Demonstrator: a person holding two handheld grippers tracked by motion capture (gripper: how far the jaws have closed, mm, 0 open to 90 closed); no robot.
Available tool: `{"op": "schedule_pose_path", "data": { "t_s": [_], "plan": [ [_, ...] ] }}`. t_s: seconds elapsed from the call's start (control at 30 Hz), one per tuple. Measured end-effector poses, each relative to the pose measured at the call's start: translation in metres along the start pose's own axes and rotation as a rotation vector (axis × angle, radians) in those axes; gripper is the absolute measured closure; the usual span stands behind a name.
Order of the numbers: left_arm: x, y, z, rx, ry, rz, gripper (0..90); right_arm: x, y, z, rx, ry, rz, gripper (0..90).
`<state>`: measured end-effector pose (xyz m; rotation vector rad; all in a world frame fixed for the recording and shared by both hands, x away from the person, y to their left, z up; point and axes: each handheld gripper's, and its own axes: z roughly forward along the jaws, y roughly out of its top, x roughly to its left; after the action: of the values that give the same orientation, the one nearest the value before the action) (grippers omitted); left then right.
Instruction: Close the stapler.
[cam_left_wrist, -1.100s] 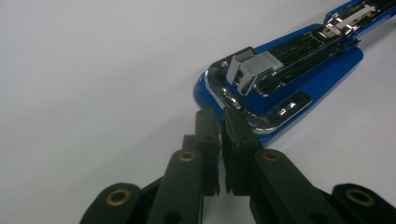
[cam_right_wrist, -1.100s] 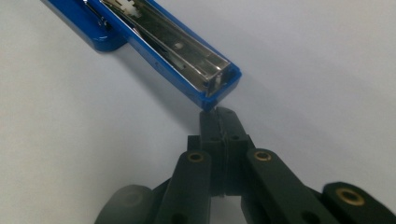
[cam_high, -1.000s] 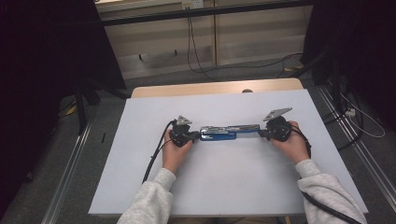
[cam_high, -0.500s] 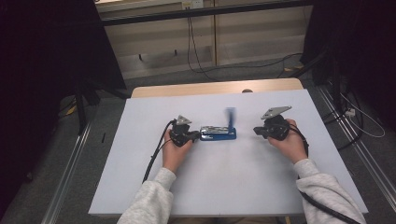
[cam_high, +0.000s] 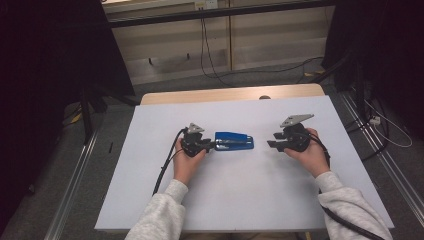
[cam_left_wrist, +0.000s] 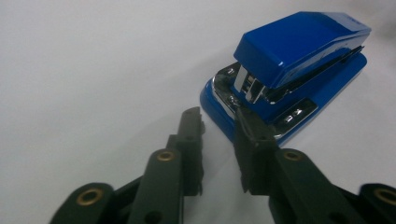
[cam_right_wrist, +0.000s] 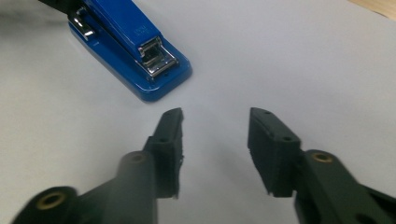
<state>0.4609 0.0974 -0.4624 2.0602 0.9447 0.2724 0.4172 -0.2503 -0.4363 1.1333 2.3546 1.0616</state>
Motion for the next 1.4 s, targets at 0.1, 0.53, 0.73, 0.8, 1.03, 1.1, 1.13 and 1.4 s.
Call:
{"op": "schedule_pose_path", "data": {
  "t_s": [0.1, 0.53, 0.73, 0.8, 1.03, 1.1, 1.13, 1.4],
  "plan": [
    [0.001, 0.000, -0.006, -0.016, -0.012, -0.008, 61.3, 0.002, -0.001, -0.002, -0.013, 0.024, 0.009, 47.8],
    [0.000, -0.008, -0.051, -0.078, -0.077, 0.015, 27.8, 0.023, -0.016, -0.027, -0.023, 0.053, 0.023, 25.6],
    [-0.002, -0.016, -0.072, -0.097, -0.107, 0.024, 20.5, 0.027, -0.026, -0.036, -0.023, 0.064, 0.024, 20.0],
    [-0.003, -0.019, -0.079, -0.106, -0.111, 0.034, 19.5, 0.027, -0.027, -0.038, -0.024, 0.066, 0.030, 19.5],
    [-0.005, -0.031, -0.097, -0.128, -0.117, 0.054, 14.1, 0.039, -0.035, -0.048, -0.012, 0.085, 0.010, 16.0],
    [-0.004, -0.034, -0.102, -0.132, -0.114, 0.052, 13.8, 0.042, -0.036, -0.052, -0.017, 0.089, 0.007, 15.8],
    [-0.003, -0.036, -0.104, -0.135, -0.118, 0.046, 13.8, 0.042, -0.036, -0.052, -0.017, 0.089, 0.007, 15.8],
    [0.001, -0.050, -0.123, -0.153, -0.098, 0.043, 10.9, 0.047, -0.049, -0.067, -0.017, 0.102, 0.007, 15.1]
  ]
}}
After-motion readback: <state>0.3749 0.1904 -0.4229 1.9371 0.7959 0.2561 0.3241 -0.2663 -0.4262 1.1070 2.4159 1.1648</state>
